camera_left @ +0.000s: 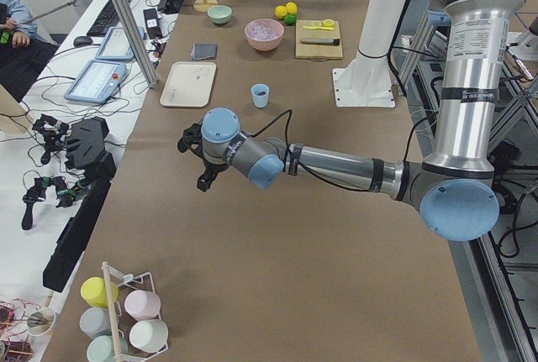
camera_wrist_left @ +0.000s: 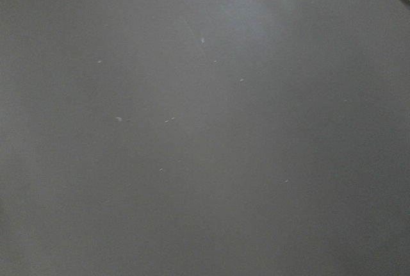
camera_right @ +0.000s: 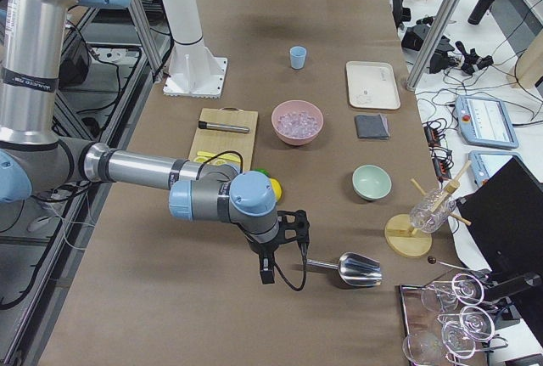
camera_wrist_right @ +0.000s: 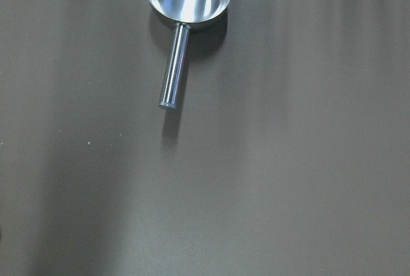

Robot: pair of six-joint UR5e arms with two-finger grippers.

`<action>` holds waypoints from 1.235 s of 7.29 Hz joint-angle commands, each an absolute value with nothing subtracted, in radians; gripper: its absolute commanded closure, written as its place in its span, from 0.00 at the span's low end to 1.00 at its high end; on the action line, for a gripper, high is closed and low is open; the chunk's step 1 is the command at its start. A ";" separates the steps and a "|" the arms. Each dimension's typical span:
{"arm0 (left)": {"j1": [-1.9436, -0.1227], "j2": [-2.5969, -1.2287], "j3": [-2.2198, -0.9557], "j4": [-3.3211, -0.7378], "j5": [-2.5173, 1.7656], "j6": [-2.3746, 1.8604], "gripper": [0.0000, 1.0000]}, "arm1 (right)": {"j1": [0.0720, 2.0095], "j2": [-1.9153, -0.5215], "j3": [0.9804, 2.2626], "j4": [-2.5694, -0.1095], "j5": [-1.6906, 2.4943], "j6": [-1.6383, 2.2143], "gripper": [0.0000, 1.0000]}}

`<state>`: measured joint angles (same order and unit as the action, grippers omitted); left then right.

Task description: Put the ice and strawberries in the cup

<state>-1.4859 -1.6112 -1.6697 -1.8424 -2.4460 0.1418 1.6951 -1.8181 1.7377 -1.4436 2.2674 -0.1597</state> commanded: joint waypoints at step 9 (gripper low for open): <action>-1.672 -1.529 -1.684 -1.416 -2.293 0.414 0.02 | 1.697 -1.830 1.698 -1.443 2.269 -0.158 0.00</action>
<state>-1.6713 -1.5303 -1.6839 -1.4169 -2.2927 0.4144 1.6965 -1.8284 1.6975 -1.4435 2.2684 -0.1590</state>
